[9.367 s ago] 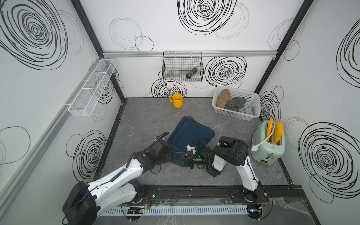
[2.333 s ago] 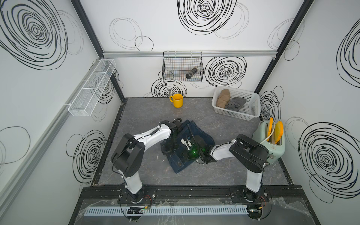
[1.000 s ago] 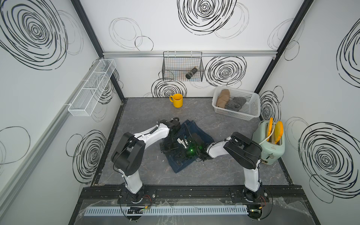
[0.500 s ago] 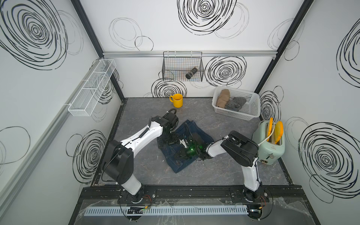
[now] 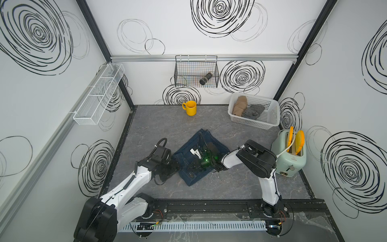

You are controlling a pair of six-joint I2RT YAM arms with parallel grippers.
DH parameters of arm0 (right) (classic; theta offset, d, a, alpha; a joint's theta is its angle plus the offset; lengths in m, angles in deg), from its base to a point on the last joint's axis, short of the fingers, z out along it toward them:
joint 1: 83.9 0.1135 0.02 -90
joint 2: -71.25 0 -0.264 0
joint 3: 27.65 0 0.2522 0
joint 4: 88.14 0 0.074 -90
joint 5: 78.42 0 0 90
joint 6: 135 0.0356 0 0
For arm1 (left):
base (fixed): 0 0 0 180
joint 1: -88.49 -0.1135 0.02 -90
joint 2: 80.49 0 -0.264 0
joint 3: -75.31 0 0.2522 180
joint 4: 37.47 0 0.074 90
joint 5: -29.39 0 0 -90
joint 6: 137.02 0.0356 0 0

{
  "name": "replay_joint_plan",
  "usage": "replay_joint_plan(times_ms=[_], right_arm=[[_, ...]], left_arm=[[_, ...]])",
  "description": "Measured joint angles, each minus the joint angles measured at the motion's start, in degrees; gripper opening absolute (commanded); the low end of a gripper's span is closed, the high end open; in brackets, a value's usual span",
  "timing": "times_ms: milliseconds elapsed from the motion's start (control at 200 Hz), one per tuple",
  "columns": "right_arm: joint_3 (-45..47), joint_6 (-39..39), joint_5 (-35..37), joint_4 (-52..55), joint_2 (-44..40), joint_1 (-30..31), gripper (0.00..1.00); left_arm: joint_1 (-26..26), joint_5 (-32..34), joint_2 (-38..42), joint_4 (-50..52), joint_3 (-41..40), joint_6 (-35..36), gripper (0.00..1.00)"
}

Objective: Roll up the skirts
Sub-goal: Roll the skirt at the center of the board.

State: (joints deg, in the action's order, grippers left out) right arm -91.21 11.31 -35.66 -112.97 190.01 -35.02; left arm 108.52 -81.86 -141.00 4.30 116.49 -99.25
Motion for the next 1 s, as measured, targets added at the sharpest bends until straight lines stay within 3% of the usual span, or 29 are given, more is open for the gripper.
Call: replay_joint_plan(times_ms=[65, 125, 290, 395, 570, 595, 816, 1001], right_arm=[[0.0, 0.0, 0.0, 0.4, 0.0, 0.0, 0.04], [0.0, -0.1, 0.0, 0.8, 0.0, -0.1, 0.04], [0.0, -0.3, 0.0, 0.8, 0.0, -0.1, 0.04], [0.2, 0.3, 0.3, 0.0, 0.1, 0.5, 0.04], [-0.1, 5.0, 4.0, -3.1, 0.9, 2.1, 0.05], [-0.3, 5.8, 4.6, -3.6, 1.1, 2.3, 0.05], [-5.5, 11.8, 9.9, -5.6, 3.8, 6.4, 0.10], [-5.4, 10.9, 14.3, -1.3, 1.8, 6.9, 0.17]], left_arm=[[0.1, -1.4, -0.9, -4.3, -2.5, -1.2, 0.81], [0.2, -1.6, -1.8, -7.4, -3.6, -2.1, 0.73], [1.2, 1.4, -6.1, -11.7, -2.4, -4.8, 0.26], [3.3, 3.9, -11.1, -9.6, 2.4, -5.8, 0.12], [6.5, 11.3, -19.8, 5.4, 16.4, -5.4, 0.05], [6.8, 12.3, -20.9, 7.5, 18.4, -5.4, 0.00], [10.3, 22.5, -27.7, 25.4, 32.7, -6.4, 0.00], [14.3, 27.7, -34.8, 33.0, 42.9, -8.5, 0.00]])
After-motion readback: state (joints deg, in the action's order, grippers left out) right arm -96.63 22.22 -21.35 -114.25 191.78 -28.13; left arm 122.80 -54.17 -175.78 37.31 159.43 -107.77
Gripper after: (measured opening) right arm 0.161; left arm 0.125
